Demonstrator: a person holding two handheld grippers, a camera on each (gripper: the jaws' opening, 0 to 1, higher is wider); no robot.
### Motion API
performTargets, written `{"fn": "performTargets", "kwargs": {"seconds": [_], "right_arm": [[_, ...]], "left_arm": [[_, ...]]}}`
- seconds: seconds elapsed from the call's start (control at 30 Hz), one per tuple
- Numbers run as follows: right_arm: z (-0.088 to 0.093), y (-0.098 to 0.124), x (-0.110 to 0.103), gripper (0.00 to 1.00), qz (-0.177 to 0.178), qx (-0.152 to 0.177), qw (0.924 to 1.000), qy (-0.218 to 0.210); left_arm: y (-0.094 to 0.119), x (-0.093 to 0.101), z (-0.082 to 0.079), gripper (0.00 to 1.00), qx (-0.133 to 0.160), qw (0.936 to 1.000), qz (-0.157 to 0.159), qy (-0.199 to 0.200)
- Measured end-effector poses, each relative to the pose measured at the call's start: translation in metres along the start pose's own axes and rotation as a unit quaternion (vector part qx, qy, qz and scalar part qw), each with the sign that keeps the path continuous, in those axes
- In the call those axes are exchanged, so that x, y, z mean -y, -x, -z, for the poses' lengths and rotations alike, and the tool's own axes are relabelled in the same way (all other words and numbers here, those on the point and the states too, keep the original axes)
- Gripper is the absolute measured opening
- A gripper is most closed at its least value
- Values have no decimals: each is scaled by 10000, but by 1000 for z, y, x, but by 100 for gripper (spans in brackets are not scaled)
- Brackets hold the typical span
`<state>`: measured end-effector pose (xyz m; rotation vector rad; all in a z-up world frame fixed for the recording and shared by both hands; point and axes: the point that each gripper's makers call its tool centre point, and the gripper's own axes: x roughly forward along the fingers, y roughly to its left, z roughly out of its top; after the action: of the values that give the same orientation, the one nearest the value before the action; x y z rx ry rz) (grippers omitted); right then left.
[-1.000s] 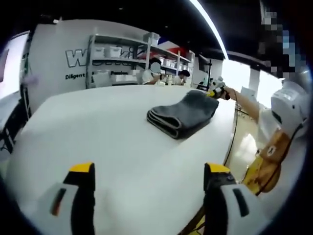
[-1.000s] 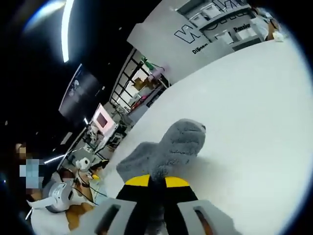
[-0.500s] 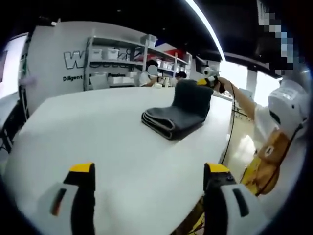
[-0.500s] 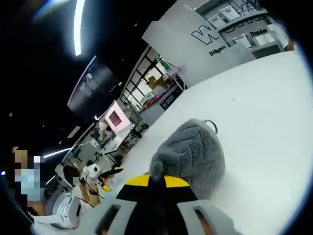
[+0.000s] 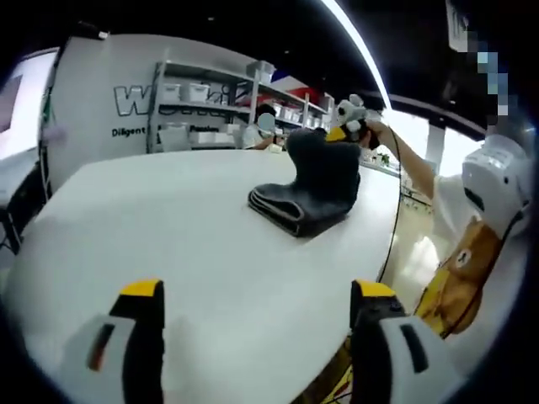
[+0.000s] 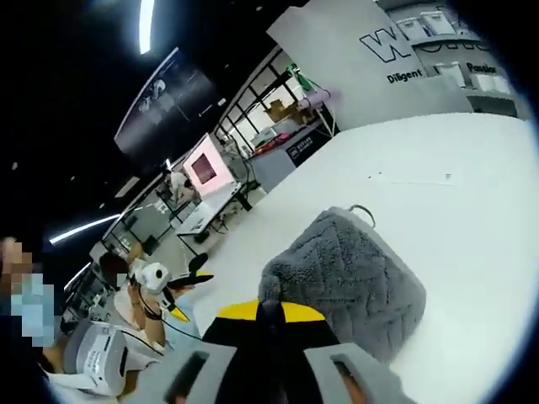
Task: Fold the towel on the table until its edges align and the towel forms a compact rectangular stack.
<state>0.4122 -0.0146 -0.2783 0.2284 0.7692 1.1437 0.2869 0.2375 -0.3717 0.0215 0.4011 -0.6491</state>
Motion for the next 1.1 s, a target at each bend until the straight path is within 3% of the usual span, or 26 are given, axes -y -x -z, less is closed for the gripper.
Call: {"fn": "performTargets", "kwargs": {"seconds": [0.1,0.3,0.53,0.9,1.1], "right_arm": [[1,-14,-3,7,-53,-224,9997,120],[-8,-31,-13,7,-130,-376,9986,342],[-11,-58,13,7,117,-814,9956,442],[22,-97,21,7,143,-1339,9904,302],[33,-109,21,7,136,-1443,9892,221]], "left_arm": [[-1,0,1,96,13,10000,28,12],[-1,-3,3,96,53,10000,36,66],[-3,-3,5,96,57,9999,82,104],[-1,-4,10,95,95,9997,108,190],[2,-6,12,95,82,9997,72,219]]}}
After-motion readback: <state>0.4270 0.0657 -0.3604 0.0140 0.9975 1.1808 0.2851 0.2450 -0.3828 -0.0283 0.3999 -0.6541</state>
